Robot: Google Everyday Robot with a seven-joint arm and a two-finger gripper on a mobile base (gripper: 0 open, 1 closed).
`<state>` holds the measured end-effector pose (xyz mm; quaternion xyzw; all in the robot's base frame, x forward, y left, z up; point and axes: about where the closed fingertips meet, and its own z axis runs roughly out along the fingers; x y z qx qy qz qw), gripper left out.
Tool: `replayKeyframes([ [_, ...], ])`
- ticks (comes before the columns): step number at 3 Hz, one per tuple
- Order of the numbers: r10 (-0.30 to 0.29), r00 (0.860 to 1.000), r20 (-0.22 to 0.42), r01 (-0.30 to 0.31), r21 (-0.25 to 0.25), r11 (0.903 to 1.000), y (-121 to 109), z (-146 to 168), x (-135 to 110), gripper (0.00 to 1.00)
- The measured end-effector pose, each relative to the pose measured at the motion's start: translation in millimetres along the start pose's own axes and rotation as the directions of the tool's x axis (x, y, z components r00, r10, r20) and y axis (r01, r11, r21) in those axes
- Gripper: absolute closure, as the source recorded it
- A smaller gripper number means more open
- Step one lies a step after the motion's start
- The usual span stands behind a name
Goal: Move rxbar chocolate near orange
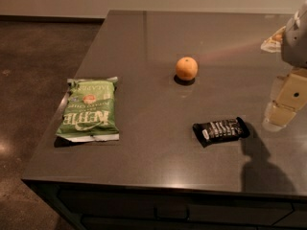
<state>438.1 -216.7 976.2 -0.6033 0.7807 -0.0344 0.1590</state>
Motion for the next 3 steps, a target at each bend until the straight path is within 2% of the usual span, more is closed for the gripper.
replayKeyframes([
  [1,0.000,1.000,0.000,0.000,0.000,1.0000,0,0,0,0.00],
  [2,-0.027,1.000,-0.009,0.027,-0.006,0.9996,-3,5,-4,0.00],
  [3,-0.080,0.997,-0.022,0.080,-0.031,0.9964,4,24,-9,0.00],
])
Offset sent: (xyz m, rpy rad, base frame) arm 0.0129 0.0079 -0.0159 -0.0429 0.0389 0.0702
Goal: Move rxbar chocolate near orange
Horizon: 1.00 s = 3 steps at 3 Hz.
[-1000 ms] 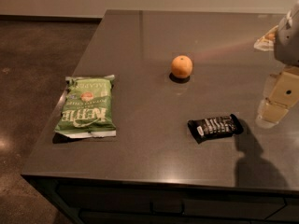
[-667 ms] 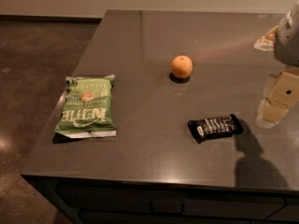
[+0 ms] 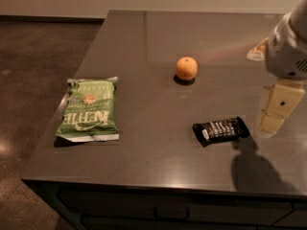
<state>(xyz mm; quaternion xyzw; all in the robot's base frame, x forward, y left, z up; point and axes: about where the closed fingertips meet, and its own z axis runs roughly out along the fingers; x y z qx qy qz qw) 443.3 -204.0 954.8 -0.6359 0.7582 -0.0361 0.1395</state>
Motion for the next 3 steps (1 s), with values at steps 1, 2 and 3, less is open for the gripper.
replayKeyframes([
  [1,-0.063,0.998,-0.010,0.063,-0.055,0.9965,15,34,-5,0.00],
  [2,-0.125,0.992,-0.017,0.122,-0.103,0.9871,21,60,-8,0.00],
  [3,-0.173,0.985,-0.024,0.168,-0.143,0.9754,20,83,-9,0.00],
])
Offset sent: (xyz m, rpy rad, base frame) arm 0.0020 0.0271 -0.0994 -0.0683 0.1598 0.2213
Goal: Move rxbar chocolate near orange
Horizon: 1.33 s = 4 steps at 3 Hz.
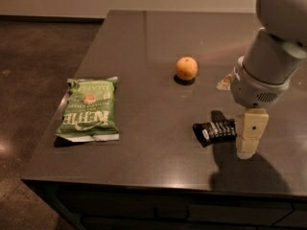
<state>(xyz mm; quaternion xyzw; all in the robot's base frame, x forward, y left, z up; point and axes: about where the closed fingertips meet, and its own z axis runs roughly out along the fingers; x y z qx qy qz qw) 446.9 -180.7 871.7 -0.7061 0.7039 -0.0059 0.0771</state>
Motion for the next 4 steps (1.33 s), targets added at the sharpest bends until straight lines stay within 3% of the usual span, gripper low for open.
replayKeyframes([
  [1,-0.024,1.000,-0.009,0.024,-0.027,0.9994,-3,15,0,0.00],
  [2,-0.038,0.999,-0.023,0.037,-0.047,0.9982,-5,25,0,0.15],
  [4,-0.034,0.998,-0.050,0.029,-0.092,0.9953,-5,36,2,0.61],
])
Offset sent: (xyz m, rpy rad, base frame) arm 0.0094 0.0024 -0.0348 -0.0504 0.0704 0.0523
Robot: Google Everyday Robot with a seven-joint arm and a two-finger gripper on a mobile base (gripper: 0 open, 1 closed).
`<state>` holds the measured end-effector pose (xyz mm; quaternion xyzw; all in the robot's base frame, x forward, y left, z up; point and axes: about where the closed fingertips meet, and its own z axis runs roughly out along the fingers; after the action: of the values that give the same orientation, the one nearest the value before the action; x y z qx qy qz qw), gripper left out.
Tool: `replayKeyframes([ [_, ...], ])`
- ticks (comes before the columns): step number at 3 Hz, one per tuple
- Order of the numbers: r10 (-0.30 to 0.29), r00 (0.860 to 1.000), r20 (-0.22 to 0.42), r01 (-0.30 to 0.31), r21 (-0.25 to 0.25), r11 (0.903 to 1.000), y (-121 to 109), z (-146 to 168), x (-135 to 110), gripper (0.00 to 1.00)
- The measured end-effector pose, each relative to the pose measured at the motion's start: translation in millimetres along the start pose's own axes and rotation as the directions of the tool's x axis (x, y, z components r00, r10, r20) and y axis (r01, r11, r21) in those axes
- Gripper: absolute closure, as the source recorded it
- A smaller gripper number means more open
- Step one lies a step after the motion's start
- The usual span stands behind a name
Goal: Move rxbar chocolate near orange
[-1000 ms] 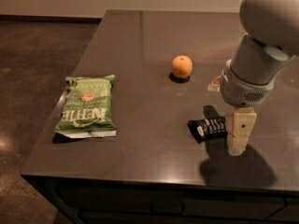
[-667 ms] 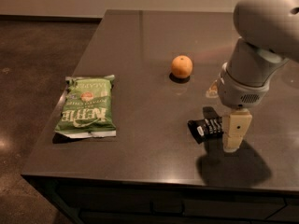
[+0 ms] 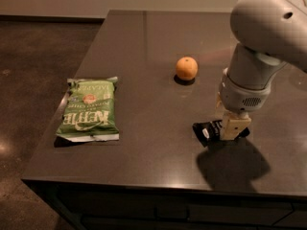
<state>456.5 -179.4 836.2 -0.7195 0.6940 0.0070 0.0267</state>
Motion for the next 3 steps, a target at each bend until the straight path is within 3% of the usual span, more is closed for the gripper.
replayKeyframes([
  [1,0.009,1.000,-0.005,-0.009,-0.009,0.9999,-1,0,-1,0.84],
  [2,0.020,1.000,0.001,-0.020,0.002,0.9998,-9,-8,-8,1.00],
  [3,0.038,0.999,0.015,-0.038,0.033,0.9987,-31,-17,-17,1.00],
])
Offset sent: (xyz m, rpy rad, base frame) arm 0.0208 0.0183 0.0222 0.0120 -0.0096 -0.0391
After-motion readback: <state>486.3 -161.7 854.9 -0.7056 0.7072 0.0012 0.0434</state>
